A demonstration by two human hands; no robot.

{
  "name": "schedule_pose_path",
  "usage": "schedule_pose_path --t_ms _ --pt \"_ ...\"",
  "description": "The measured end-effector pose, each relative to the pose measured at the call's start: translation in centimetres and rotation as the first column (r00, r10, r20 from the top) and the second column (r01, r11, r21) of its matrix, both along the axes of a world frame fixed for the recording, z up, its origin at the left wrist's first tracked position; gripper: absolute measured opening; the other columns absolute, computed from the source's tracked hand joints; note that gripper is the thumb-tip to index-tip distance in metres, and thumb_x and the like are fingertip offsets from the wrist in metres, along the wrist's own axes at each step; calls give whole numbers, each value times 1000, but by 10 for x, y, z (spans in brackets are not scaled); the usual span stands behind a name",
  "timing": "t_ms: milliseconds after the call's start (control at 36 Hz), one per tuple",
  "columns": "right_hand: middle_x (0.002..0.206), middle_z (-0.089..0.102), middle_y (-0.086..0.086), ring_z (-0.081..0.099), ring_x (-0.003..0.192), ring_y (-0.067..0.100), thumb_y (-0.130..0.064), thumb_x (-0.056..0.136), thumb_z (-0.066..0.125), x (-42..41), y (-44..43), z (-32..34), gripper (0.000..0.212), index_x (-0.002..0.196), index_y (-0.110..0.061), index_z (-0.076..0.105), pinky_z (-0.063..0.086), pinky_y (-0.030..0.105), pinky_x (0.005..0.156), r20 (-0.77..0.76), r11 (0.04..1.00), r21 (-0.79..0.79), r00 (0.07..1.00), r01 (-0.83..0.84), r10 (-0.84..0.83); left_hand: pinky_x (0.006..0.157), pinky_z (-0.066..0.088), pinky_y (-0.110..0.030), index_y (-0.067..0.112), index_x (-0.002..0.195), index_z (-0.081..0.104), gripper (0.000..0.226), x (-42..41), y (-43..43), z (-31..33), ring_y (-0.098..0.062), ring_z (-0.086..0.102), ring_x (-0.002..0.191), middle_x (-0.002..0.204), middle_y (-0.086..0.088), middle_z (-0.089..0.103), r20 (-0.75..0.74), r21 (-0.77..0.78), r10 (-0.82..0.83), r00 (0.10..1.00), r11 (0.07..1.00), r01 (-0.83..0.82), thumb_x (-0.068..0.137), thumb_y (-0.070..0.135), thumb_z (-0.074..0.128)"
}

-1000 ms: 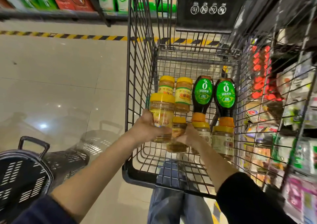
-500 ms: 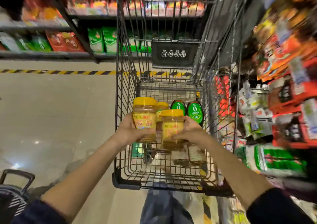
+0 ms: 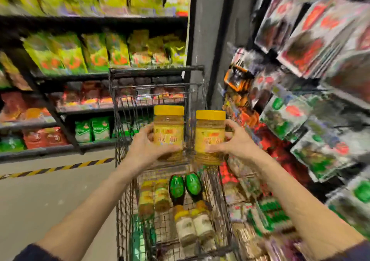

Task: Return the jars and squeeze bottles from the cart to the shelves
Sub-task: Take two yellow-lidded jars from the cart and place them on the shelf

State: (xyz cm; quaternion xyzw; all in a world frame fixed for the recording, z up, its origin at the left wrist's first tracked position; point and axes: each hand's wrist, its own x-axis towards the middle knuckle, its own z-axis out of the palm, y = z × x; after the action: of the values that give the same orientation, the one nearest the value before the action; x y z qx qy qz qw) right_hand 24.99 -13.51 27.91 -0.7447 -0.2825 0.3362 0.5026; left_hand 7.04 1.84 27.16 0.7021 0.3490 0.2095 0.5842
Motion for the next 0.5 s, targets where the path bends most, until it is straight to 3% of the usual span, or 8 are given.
schedule_pose_path --t_ms 83,167,250,333,417,500 --pt "108 69 10 70 93 18 1 54 87 -7 -27 39 92 132 -14 40 56 39 86 62 995 44 993 95 -97 57 49 -5 13 125 47 75 14 -8 29 6 60 74 91 8 64 56 107 -98 994 990 91 60 5 85" --pt "113 68 10 68 99 22 -7 48 91 -22 -55 72 99 133 -14 41 53 46 92 107 976 95 973 197 -206 60 50 -5 15 120 51 71 25 -14 55 3 62 76 90 10 64 109 168 -215 970 966 195 58 7 86" --pt "122 63 12 63 109 24 -20 37 96 -45 -85 98 118 138 -14 35 50 47 96 173 934 141 921 327 -349 61 48 -3 19 109 54 63 33 -28 80 13 63 66 89 10 65 163 265 -353 921 915 304 57 4 86" --pt "121 62 10 63 105 21 -3 53 88 -75 -120 121 101 139 -12 35 54 36 89 220 868 187 842 460 -493 58 47 -2 19 106 52 60 38 -45 101 17 61 63 85 13 63 217 315 -492 843 853 416 58 3 85" --pt "118 61 8 64 100 17 -5 53 88 -113 -156 141 87 126 -19 41 57 23 77 275 787 245 738 566 -616 62 51 -6 29 96 53 59 40 -68 117 12 64 64 86 11 65 252 336 -607 754 785 520 54 4 86" --pt "118 63 7 65 102 20 -28 35 91 -154 -191 157 107 129 -16 41 55 37 87 290 697 276 634 662 -717 65 50 -6 26 99 54 59 38 -101 132 13 63 67 90 9 66 283 361 -708 647 703 612 55 3 86"
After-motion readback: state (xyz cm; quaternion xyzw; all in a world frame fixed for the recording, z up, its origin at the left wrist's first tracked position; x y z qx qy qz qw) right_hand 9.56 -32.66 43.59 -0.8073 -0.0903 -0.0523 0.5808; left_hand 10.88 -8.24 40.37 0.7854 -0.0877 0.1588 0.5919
